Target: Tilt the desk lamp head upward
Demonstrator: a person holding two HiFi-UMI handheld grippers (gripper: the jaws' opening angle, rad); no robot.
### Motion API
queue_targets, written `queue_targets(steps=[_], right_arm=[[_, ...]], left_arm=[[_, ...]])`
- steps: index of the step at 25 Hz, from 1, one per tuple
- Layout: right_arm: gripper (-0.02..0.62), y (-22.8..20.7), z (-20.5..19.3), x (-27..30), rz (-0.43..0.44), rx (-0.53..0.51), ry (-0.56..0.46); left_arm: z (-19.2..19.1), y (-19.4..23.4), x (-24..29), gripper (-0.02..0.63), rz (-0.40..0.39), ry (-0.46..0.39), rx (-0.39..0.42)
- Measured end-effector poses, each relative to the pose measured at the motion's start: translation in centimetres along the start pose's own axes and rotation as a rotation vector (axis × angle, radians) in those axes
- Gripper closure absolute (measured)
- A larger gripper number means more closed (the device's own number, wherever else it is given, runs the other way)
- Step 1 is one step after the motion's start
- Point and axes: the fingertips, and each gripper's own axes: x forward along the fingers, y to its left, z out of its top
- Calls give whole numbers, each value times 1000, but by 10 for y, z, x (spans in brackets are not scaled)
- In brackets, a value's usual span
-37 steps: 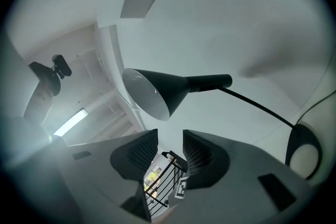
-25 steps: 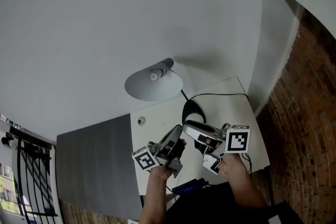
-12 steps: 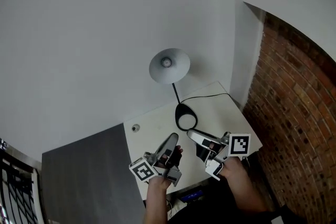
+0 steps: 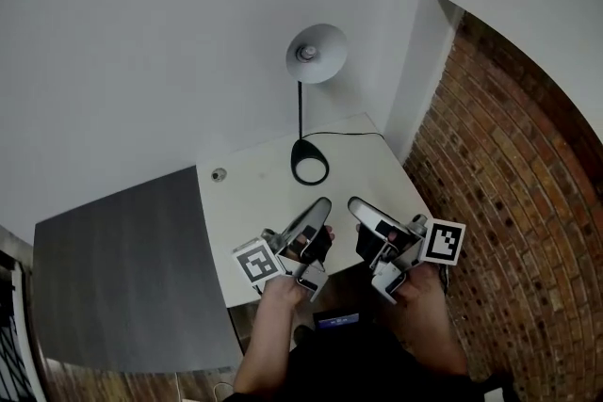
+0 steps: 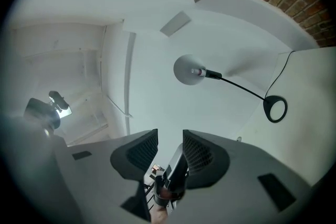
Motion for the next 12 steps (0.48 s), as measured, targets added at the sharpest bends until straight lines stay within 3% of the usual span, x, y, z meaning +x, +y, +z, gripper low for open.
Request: queue_targets(steps=[3, 7, 12], right_arm=[[440, 11, -2, -8, 4, -5, 1], [440, 20, 3, -26, 14, -31, -2], [440, 22, 21, -74, 31, -1, -54]], left_arm=[[-6, -7, -1, 594, 11, -1, -9], [-13, -20, 3, 592, 31, 29, 53], [-48, -36, 19, 592, 39, 35, 29]])
